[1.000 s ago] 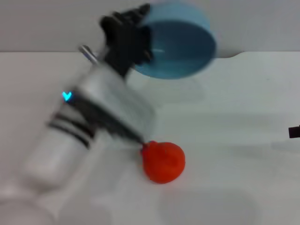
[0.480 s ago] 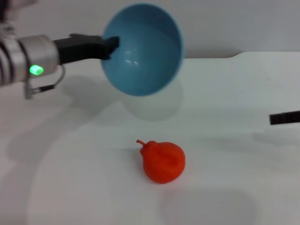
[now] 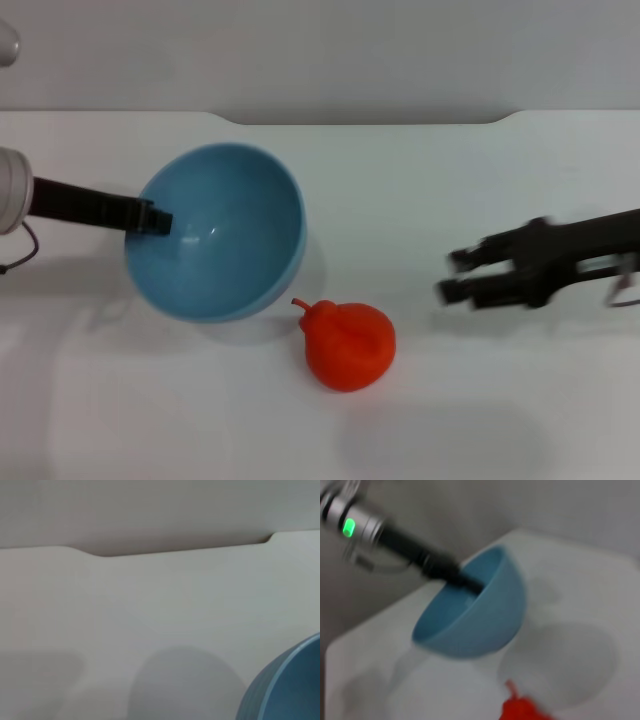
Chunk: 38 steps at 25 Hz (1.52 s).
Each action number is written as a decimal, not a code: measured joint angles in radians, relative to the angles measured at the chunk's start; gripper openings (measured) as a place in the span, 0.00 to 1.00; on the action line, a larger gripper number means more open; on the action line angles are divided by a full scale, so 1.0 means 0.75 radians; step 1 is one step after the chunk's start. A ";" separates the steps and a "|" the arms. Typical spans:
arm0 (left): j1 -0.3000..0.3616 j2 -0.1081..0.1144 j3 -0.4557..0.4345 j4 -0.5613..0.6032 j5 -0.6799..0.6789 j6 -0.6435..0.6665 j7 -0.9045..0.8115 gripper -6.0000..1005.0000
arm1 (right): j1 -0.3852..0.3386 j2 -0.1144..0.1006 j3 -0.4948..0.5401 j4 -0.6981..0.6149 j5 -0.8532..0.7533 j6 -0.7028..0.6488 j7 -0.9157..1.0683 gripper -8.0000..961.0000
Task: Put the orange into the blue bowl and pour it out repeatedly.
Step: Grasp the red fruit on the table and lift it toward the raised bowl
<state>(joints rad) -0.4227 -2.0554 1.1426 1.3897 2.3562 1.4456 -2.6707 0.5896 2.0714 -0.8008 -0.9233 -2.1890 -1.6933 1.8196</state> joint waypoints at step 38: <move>0.028 0.002 -0.002 0.134 0.117 0.143 -0.083 0.00 | 0.211 0.018 -0.913 0.430 0.303 0.723 -0.020 0.54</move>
<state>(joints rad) -0.4020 -2.0540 1.1413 1.4901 2.4437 1.5527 -2.7332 0.7482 2.0846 -1.4859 -0.6007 -1.9620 -1.1510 1.8050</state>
